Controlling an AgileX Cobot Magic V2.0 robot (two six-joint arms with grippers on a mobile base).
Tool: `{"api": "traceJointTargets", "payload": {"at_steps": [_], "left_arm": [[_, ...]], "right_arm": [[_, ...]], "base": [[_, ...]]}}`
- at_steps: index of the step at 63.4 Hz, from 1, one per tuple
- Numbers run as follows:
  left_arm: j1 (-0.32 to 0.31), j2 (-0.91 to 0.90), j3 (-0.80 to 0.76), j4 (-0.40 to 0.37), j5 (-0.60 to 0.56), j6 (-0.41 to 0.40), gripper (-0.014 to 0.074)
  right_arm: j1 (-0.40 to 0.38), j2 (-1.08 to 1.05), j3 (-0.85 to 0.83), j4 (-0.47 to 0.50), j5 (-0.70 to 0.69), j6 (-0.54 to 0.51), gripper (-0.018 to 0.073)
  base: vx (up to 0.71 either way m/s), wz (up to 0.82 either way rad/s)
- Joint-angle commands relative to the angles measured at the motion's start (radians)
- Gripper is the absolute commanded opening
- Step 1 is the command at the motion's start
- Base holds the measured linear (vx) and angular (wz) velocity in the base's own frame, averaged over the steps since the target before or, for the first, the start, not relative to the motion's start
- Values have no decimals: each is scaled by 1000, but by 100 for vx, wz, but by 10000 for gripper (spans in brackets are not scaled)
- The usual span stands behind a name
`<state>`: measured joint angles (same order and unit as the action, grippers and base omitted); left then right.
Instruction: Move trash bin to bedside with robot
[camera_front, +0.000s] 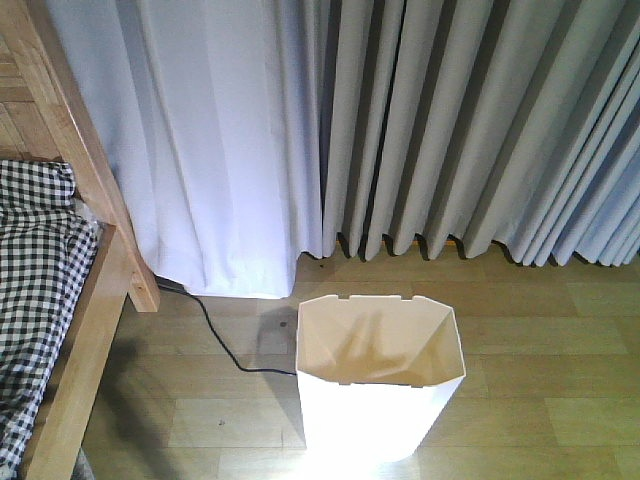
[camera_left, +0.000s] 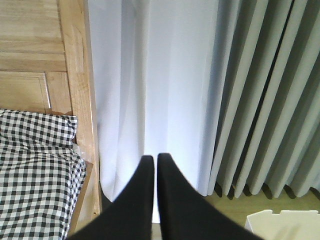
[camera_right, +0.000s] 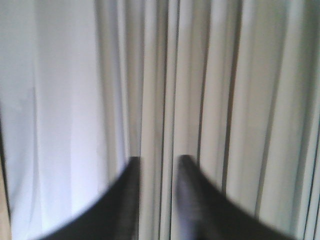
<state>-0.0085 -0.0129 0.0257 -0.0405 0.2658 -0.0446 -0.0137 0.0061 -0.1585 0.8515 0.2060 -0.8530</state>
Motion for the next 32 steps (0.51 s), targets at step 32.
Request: {"api": "traceJointTargets", "payload": {"at_steps": [32], "left_arm": [[-6,-14,19,-4,-69,-6,-6]], "right_arm": [[0,12,-28,7,-45,-8,-11]], "base": [[0,0]]}}
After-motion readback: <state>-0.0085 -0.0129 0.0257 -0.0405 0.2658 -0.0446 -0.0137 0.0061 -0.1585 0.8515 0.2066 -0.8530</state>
